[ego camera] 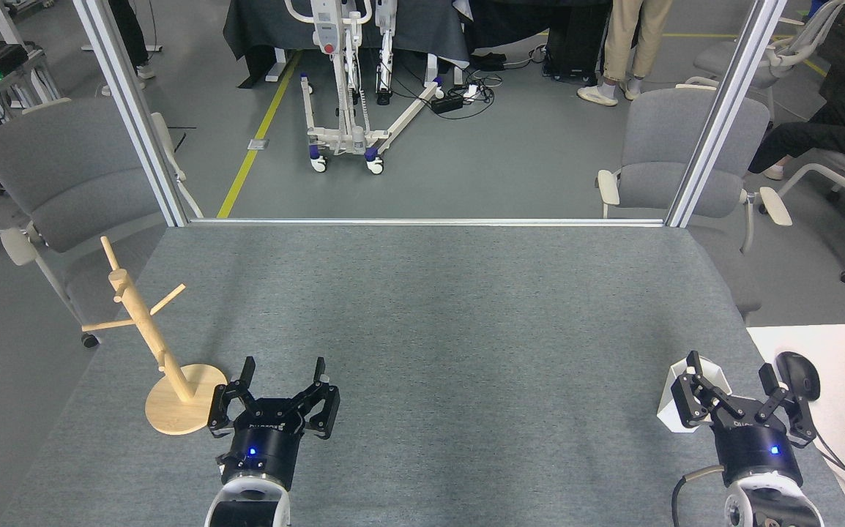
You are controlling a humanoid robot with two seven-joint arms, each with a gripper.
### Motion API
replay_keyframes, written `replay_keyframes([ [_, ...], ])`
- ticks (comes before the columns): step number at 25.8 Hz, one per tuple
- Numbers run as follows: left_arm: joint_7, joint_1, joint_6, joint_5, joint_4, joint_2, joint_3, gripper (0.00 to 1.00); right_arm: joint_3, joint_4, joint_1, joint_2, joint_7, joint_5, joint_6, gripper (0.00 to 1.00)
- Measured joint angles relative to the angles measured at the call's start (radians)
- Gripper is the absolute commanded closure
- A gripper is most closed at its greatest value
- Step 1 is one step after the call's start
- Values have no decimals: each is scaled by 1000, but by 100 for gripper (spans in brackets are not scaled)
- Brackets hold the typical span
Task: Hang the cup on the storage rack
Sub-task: 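Move the right gripper toward the white hexagonal cup on the side table, then open the right gripper and position it around the white cup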
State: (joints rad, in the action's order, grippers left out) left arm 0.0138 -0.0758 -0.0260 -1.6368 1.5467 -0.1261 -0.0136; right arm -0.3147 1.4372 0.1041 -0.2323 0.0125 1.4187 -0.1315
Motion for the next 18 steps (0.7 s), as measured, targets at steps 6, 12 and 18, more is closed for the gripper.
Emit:
replay_keyframes([
  [6, 0, -3, 0, 0, -24, 1, 0, 0, -9, -28, -16, -3, 1, 2, 8, 0],
  [12, 0, -4, 0, 0, -30, 1, 0, 0, -47, -43, -77, -66, -13, -9, -89, 0],
  [18, 0, -5, 1, 0, -30, 0, 0, 0, -112, -52, -111, -78, -42, -44, -238, 0],
])
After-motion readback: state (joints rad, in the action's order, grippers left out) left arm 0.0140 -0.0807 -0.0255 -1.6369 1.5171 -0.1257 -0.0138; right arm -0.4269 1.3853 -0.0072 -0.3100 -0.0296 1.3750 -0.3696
